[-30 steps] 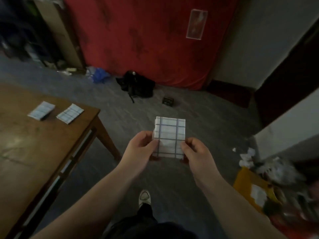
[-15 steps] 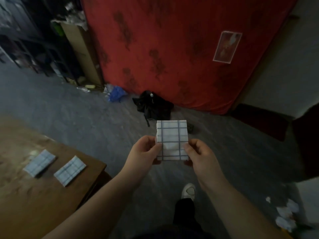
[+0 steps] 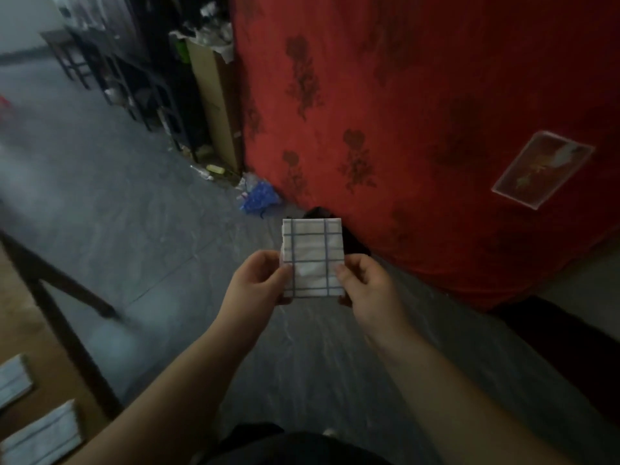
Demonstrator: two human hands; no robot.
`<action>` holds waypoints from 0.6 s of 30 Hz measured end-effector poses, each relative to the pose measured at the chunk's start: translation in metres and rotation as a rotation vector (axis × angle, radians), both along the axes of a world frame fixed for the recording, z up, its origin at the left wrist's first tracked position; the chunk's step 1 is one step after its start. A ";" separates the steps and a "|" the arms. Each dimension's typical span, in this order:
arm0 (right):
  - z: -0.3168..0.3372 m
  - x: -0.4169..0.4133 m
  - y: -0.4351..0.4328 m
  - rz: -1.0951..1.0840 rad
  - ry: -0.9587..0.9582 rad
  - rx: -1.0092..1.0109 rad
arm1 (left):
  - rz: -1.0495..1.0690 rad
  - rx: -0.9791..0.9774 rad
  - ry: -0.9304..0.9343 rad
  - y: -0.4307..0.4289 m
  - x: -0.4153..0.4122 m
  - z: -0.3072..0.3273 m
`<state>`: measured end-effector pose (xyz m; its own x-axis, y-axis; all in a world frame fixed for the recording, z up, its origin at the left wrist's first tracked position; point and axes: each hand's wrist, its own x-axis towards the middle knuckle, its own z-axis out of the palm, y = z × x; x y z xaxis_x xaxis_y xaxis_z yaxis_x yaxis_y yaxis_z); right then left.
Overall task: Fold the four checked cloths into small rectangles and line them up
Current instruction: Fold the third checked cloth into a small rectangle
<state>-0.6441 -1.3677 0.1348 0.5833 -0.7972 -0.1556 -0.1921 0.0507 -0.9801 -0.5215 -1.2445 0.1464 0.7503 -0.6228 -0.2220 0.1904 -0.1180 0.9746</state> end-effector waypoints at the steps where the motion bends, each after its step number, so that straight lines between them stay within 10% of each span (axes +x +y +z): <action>1: 0.002 0.018 -0.009 0.038 -0.007 0.001 | 0.037 0.000 0.003 -0.004 0.015 0.001; 18: -0.005 0.433 0.027 0.639 0.109 0.023 | 0.601 -0.042 0.051 0.071 0.355 -0.018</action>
<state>-0.2112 -1.3410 0.1303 0.9215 -0.2938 -0.2539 -0.2899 -0.0856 -0.9532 -0.1667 -1.1731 0.1282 0.9624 -0.1024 -0.2516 0.2588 0.0634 0.9639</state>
